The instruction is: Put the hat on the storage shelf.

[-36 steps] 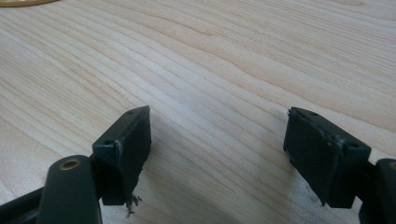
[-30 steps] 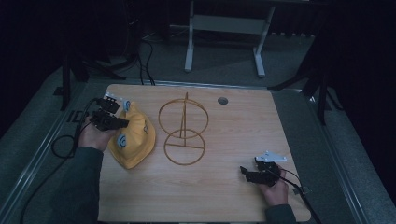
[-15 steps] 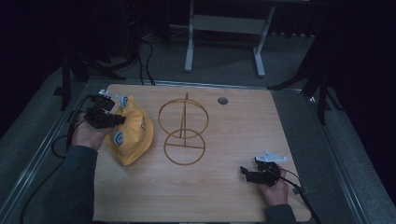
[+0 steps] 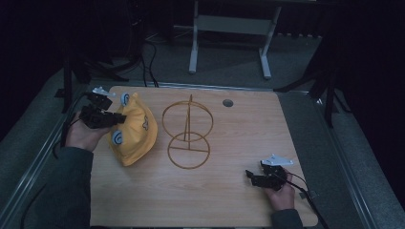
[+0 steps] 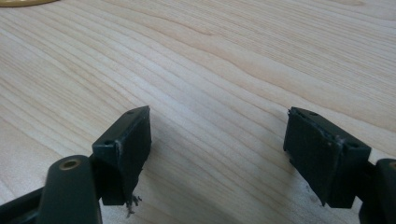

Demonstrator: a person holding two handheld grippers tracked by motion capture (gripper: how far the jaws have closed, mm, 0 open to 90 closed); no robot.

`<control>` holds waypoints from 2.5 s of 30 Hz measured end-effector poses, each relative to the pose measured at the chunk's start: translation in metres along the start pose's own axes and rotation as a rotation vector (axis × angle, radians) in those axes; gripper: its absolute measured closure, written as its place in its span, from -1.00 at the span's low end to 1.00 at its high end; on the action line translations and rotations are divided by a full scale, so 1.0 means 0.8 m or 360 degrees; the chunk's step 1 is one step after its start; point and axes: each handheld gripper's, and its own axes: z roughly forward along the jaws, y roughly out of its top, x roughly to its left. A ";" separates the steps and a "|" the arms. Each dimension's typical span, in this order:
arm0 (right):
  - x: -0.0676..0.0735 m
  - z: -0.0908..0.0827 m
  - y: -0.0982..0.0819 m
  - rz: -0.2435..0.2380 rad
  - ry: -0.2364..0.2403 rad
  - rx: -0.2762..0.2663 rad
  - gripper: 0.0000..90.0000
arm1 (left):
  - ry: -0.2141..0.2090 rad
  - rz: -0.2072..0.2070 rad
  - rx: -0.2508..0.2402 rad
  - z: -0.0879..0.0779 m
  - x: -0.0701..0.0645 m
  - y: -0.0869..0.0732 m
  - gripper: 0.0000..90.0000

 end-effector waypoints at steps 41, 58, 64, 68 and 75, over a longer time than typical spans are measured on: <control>0.000 0.000 0.000 -0.0001 0.0000 0.0001 -0.48 | -0.0089 0.0138 -0.0142 -0.038 0.002 0.014 0.89; 0.000 0.000 0.000 0.0000 0.0000 0.0002 -0.48 | -0.0111 0.0186 -0.0179 -0.057 0.003 0.019 0.89; 0.000 0.000 0.000 0.0000 0.0000 0.0002 -0.48 | -0.0122 0.0199 -0.0184 -0.059 0.003 0.018 0.89; 0.000 0.000 0.000 0.0000 0.0000 0.0002 -0.48 | -0.0124 0.0207 -0.0196 -0.064 0.003 0.019 0.89; 0.000 0.000 0.000 0.0001 0.0000 0.0001 -0.48 | -0.0125 0.0254 -0.0211 -0.074 0.002 0.023 0.89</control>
